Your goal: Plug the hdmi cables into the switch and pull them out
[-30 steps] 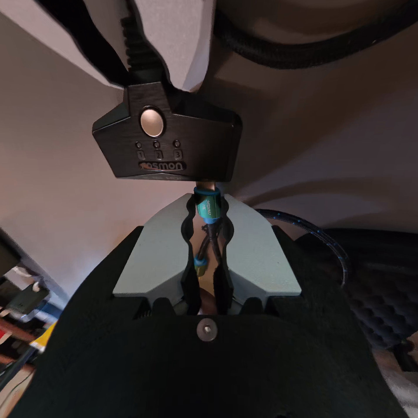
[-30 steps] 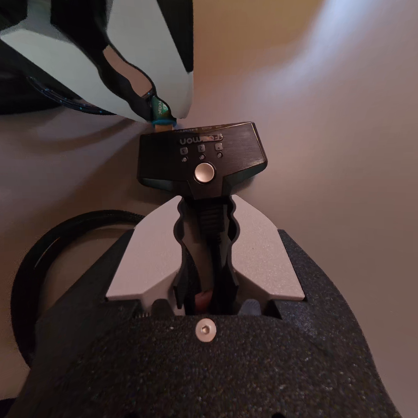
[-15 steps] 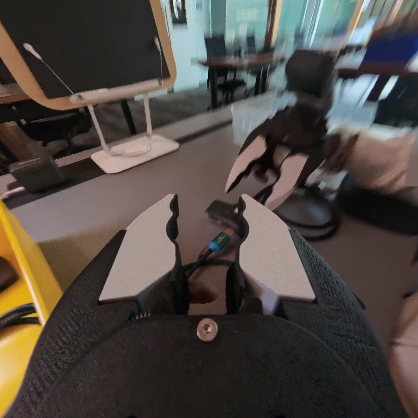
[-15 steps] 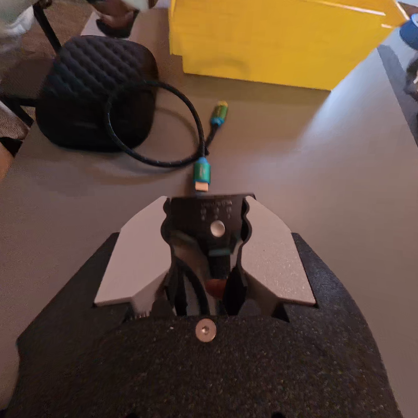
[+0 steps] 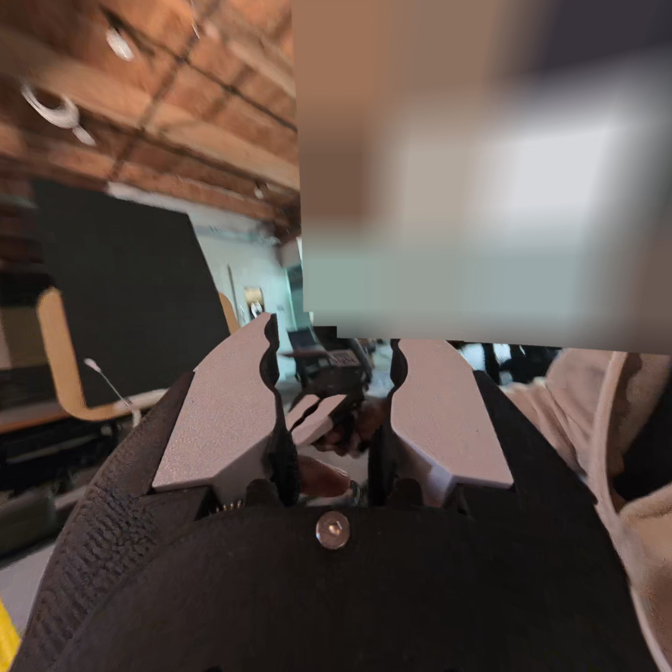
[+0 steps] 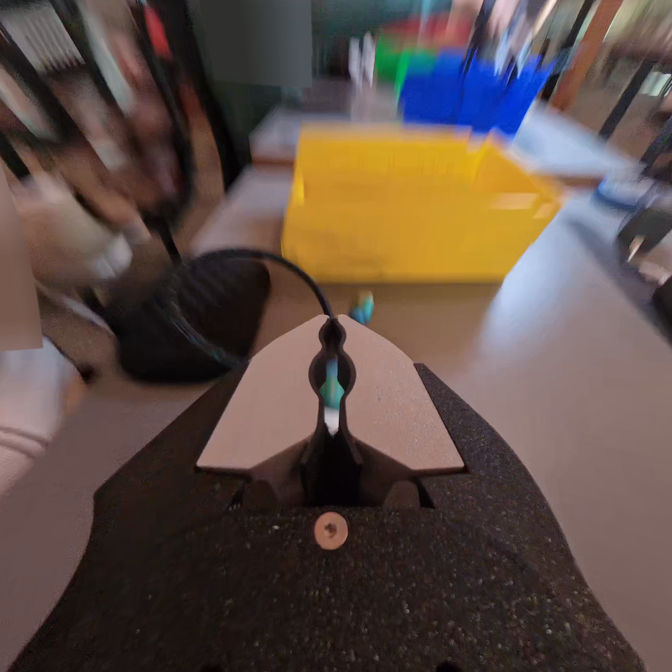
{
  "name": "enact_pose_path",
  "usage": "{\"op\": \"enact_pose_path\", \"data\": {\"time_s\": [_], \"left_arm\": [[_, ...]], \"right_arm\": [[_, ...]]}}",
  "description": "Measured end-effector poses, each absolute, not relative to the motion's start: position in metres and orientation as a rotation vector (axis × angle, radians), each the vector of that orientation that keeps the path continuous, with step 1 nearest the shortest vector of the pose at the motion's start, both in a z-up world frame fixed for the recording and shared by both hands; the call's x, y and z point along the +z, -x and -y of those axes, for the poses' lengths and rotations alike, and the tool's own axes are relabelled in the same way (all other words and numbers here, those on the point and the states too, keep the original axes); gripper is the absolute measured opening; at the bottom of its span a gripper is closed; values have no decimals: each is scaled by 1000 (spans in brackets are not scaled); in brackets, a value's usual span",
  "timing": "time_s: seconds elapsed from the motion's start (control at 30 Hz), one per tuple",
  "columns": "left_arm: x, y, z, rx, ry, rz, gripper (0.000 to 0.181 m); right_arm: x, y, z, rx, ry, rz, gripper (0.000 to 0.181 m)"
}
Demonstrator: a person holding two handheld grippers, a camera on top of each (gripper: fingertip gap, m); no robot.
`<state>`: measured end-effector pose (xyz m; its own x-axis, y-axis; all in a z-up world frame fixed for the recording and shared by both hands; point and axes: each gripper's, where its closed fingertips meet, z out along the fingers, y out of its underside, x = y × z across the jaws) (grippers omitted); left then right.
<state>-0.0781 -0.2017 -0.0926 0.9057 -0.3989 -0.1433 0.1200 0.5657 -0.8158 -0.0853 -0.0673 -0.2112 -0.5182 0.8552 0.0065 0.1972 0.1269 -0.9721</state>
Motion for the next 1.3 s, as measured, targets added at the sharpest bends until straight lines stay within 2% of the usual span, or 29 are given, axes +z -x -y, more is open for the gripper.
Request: {"op": "enact_pose_path", "data": {"time_s": [0.07, 0.13, 0.23, 0.37, 0.5, 0.6, 0.73, 0.83, 0.97, 1.0, 1.07, 1.17, 1.3], "left_arm": [[-80, 94, 218, -322, 748, -214, 55], [-84, 94, 217, -415, 726, -180, 53], [-105, 87, 199, -392, 860, -231, 49], [-111, 86, 192, -380, 902, -228, 47], [-113, 80, 184, -296, 940, -271, 46], [-117, 77, 182, -248, 955, -293, 46], [-124, 86, 182, -236, 964, -256, 45], [-124, 92, 185, -262, 941, -224, 43], [-124, 91, 188, -291, 924, -216, 43], [-124, 90, 189, -297, 923, -221, 43], [-125, 86, 191, -335, 924, -234, 43], [-124, 71, 199, -480, 907, -265, 43], [-137, 26, 209, -722, 933, -444, 43]], "right_arm": [[-153, 65, 45, 1741, 924, 1492, 0], [-138, 50, 23, 1786, 912, 1390, 0], [-178, 43, 22, 1568, 991, 1646, 0], [-242, 46, 15, 1171, 1181, 1955, 48], [-279, 48, 27, 905, 1475, 2156, 61], [-288, 50, 47, 726, 1541, 2168, 66], [-302, 53, 74, 572, 1547, 2118, 63], [-309, 61, 86, 533, 1592, 2047, 50], [-338, 68, 85, 416, 1691, 2064, 52], [-337, 74, 89, 478, 1686, 2048, 38], [-337, 80, 86, 488, 1652, 2054, 29], [-306, 94, 77, 680, 1540, 1897, 24], [-214, 93, 74, 1151, 1287, 1559, 6]]}}
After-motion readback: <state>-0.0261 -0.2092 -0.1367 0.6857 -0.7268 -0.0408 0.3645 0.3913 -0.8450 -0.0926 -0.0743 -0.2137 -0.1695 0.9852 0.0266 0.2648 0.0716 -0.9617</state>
